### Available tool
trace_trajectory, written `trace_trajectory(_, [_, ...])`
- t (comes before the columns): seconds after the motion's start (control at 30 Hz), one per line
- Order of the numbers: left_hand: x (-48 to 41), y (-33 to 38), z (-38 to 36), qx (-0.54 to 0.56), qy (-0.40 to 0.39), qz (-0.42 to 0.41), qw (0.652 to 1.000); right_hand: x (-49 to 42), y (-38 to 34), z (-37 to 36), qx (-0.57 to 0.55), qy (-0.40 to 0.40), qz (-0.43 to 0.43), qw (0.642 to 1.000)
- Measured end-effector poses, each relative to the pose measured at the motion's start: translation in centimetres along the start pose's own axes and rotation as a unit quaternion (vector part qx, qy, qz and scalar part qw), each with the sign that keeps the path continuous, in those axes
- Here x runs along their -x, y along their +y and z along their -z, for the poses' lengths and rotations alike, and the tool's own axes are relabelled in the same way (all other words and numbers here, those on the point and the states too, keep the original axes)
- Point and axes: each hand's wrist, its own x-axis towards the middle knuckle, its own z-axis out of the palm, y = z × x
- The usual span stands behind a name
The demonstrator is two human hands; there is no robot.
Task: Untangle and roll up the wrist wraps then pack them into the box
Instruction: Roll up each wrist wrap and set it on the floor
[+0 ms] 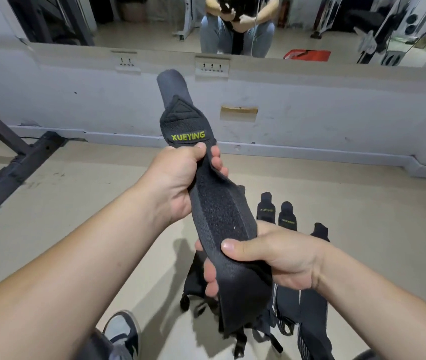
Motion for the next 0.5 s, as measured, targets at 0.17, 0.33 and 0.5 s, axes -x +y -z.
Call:
trace_trajectory(0.17, [-1.4,0.2,0.5,-0.021,0.018,-0.024,0.999,-1.2,-0.4,-1.6,0.019,0.141,-0.012,0.99])
trace_trajectory(0.33, [-0.4,-0.2,1.5,-0.126,-0.094,0.06,0.986,-1.4,-0.8,-1.4,-0.058,0.21,0.0,0.976])
trace_trajectory(0.5, [2.3,-6.3,1.6,-0.229,-0.18,0.219,0.931,-0.7,-2.6,2.2,-0.191,0.313,0.037,0.93])
